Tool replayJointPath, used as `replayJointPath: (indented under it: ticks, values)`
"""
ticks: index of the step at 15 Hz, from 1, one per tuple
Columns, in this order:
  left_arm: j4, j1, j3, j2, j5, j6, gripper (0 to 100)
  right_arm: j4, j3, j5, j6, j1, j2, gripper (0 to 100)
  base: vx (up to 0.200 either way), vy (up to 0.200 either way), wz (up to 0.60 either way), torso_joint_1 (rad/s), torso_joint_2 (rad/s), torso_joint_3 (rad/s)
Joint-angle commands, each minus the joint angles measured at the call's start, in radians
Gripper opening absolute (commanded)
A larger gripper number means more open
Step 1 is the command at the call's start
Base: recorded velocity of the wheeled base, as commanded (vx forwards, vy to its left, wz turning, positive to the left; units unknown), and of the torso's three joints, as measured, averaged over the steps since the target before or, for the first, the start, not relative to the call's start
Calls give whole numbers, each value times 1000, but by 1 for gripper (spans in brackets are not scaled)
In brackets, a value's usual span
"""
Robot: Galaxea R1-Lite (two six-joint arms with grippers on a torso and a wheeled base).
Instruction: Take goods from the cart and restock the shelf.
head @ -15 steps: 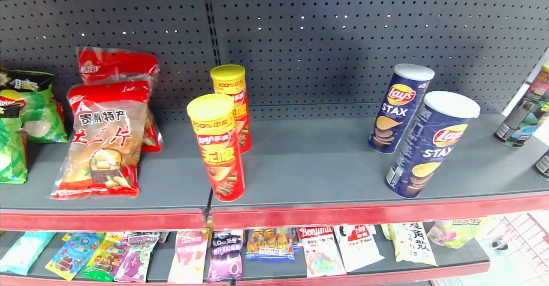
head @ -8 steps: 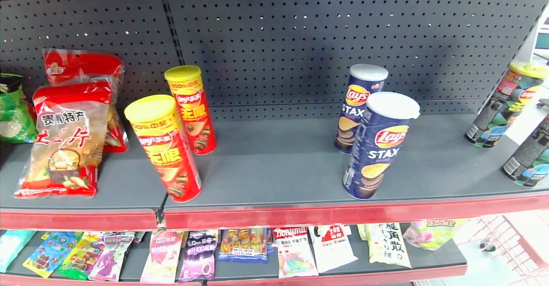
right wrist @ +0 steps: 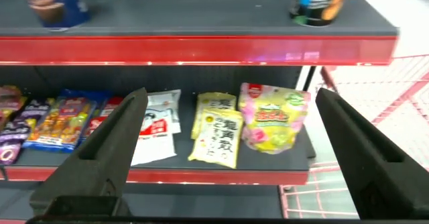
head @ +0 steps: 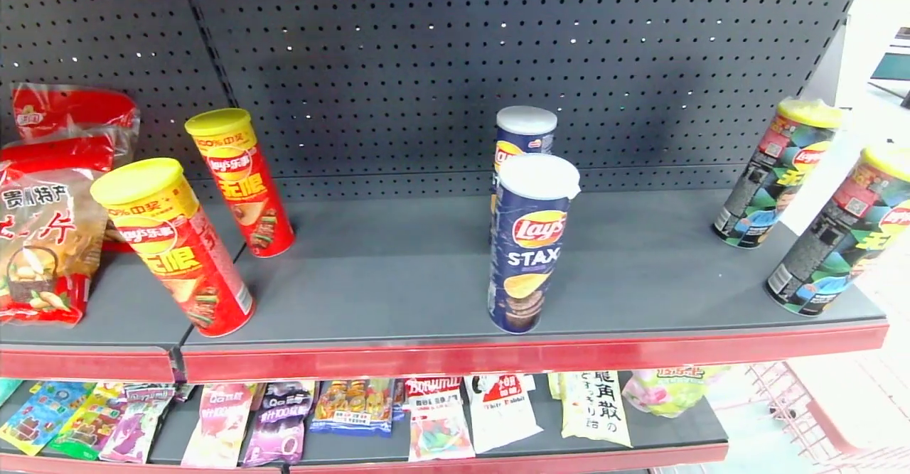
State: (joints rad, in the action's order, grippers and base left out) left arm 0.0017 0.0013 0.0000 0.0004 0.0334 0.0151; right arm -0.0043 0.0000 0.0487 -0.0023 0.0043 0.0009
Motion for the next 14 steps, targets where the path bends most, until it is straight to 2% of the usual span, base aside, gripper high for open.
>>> replayJointPath:
  ticks: [1,7,14]
  values:
    - [0,0,0,0,0,0,100,0,0,0,-1,0,1,100,0,-200,0,2,2,2]
    - [0,0,0,0,0,0,100,0,0,0,-1,0,1,100,0,-200,0,4,2,2]
    - [0,0,0,0,0,-1,100,0,0,0,1,0,1,100,0,0,0,0,0,0]
